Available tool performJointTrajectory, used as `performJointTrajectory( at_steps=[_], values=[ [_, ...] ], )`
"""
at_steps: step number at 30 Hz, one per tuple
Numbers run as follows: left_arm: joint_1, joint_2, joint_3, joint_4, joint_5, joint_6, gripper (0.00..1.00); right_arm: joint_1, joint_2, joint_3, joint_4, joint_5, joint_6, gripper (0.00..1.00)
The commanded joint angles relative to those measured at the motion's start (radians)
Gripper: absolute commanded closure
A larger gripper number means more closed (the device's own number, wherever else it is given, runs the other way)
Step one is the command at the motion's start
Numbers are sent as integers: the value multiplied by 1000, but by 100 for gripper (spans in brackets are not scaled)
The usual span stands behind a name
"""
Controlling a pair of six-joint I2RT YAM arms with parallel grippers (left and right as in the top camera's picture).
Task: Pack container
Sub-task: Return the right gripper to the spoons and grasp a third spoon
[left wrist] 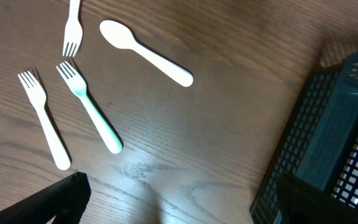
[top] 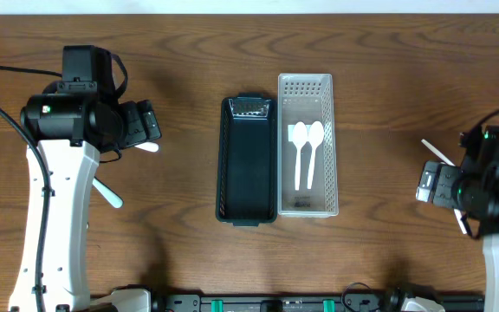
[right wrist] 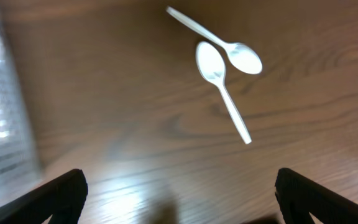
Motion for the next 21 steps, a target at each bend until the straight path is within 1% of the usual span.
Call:
performJointTrajectory(
  at_steps=[1, 4, 8, 16, 21],
  values=[
    [2, 4, 2, -5, -12, 13, 2, -128, 125, -18, 71, -61, -141, 1],
    [2, 4, 2, -5, -12, 13, 2, -212, 252, -18, 148, -136, -213, 1],
    [2, 4, 2, -5, -12, 13, 2, -259, 395, -18, 195, -68, -227, 1],
    [2, 4, 2, 0, -12, 13, 2, -264, 600, -19, 289, -46, -251, 4],
    [2, 4, 2, 0, -12, 13, 2, -264, 701, -19, 322, -46, -269, 12]
  ],
)
